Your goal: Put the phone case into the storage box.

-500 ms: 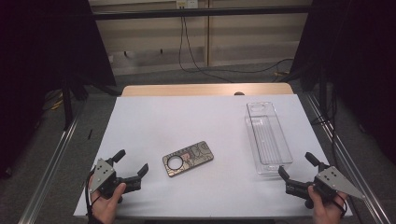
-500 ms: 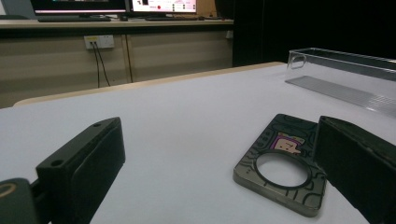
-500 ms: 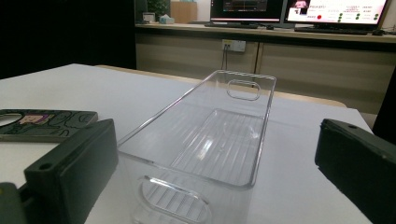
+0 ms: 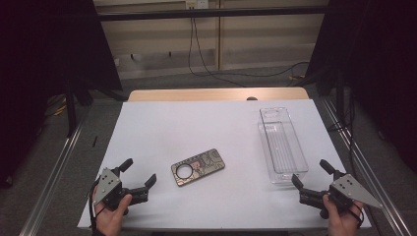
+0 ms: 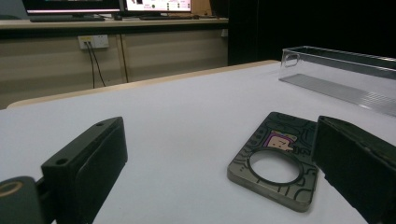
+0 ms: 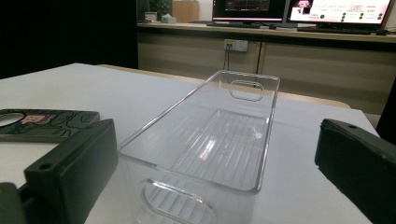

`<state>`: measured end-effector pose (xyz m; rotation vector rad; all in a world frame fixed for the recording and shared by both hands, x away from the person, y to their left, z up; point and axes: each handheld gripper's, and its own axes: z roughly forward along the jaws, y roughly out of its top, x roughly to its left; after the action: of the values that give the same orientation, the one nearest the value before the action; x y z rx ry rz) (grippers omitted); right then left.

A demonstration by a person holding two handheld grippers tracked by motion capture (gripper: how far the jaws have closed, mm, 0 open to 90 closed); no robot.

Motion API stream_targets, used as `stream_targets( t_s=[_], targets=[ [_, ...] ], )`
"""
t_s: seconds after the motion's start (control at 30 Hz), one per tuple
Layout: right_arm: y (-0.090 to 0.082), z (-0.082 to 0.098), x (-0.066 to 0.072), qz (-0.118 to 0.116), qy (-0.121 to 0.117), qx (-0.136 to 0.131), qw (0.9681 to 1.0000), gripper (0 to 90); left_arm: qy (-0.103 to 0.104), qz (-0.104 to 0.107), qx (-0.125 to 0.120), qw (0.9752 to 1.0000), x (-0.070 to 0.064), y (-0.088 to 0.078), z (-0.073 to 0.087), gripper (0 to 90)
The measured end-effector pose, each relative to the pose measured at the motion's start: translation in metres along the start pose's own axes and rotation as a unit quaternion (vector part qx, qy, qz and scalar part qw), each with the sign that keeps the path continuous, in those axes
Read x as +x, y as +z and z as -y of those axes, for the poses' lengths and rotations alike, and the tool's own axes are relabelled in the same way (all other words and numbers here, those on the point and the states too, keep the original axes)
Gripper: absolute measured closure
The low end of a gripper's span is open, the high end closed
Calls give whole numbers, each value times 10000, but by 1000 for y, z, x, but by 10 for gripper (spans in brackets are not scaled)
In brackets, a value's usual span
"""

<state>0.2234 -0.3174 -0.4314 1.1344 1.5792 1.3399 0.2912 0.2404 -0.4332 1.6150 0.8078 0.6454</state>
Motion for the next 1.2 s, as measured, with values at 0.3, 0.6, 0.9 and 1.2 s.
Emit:
stream_targets(
  t_s=[0.3,0.6,0.9,1.2],
  targets=[
    [1,0,0,0,14,-8,10000,0,71,57,52,9999,-4,1,-2,29],
    [2,0,0,-14,13,2,10000,0,32,437,197,9988,-12,10,-6,30],
    [2,0,0,-23,22,-5,10000,0,64,801,604,9949,-14,21,-8,45],
    [1,1,0,7,29,6,10000,0,100,1341,664,9887,-34,35,-12,60]
  ],
)
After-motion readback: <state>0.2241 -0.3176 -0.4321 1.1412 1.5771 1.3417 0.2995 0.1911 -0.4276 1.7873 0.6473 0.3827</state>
